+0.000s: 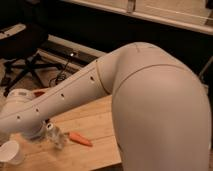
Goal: Knock the bottle over
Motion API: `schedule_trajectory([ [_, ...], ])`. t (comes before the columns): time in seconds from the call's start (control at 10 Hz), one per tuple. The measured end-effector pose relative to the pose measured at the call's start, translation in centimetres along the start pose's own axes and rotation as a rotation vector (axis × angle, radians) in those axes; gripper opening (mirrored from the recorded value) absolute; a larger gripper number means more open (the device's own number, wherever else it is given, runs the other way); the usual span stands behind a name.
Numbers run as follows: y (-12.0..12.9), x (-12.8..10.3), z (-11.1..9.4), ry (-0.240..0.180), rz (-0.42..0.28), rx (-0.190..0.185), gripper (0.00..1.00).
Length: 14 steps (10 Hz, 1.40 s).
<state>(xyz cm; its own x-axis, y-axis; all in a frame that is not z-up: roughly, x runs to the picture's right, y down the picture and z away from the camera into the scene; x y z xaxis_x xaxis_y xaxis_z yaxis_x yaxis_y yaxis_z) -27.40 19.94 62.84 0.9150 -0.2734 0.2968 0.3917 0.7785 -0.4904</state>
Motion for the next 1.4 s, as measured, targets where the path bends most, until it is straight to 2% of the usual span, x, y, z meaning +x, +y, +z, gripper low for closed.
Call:
schedule_trajectory([
  [0.2,-2.1,3.1,-0.2,0.038,0.04,0.01,0.0],
  [0.4,-5.6,5.4,-0.6,0.07,0.057,0.034,0.0],
  [0.7,-10.5,7.9,-0.9,0.096,0.094,0.074,0.01],
  [0.8,-11.5,8.1,-0.7,0.092,0.108,0.083,0.05],
  [1.4,-12.0,8.4,-0.7,0.089,0.118,0.089,0.06],
])
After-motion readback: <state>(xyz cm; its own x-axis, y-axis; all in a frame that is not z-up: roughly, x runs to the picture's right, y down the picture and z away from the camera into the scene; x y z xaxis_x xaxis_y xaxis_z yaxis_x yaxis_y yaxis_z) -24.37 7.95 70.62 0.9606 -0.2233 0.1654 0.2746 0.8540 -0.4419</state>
